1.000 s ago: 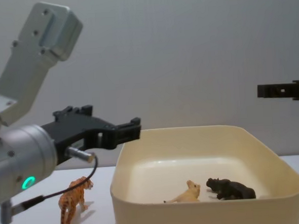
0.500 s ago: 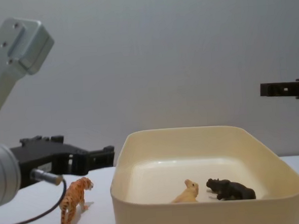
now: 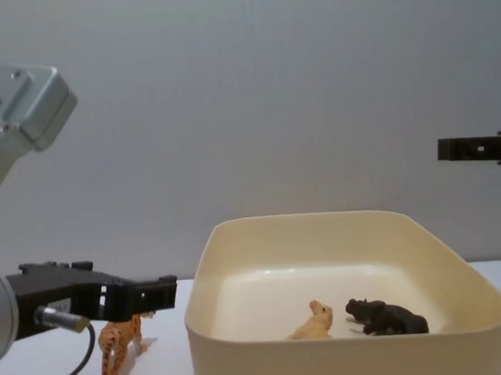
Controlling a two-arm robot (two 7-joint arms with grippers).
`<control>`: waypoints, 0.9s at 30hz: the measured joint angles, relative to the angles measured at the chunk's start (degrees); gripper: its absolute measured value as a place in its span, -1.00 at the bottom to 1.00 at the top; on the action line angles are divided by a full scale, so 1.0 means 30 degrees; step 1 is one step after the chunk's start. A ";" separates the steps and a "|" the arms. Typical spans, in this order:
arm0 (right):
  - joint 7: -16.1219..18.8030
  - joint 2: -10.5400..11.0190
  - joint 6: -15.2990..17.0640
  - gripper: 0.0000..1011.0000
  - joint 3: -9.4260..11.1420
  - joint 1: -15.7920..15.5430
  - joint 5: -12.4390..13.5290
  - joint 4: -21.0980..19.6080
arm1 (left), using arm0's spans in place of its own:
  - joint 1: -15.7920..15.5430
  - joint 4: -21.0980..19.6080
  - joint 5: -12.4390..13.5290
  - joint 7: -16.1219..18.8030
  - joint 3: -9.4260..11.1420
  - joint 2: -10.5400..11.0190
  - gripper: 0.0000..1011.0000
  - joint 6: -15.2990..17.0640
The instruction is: Pick up the toy alternately with two hands and place it into the central storage box.
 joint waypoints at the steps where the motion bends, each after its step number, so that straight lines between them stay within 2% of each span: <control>1: -0.0001 0.0001 0.0000 0.98 0.0001 0.0000 0.0001 -0.0001 | -0.0023 0.0064 -0.0040 -0.0028 -0.0018 -0.0021 0.98 0.0041; 16: -0.0009 0.0017 -0.0001 0.98 0.0007 -0.0016 0.0010 -0.0020 | -0.0669 0.1763 -0.0382 -0.0654 -0.0359 -0.0503 0.98 0.0365; 27: -0.0007 0.0017 -0.0002 0.98 0.0006 -0.0017 0.0010 -0.0020 | -0.1347 0.3326 -0.0399 -0.1606 -0.0514 -0.0944 0.98 0.0351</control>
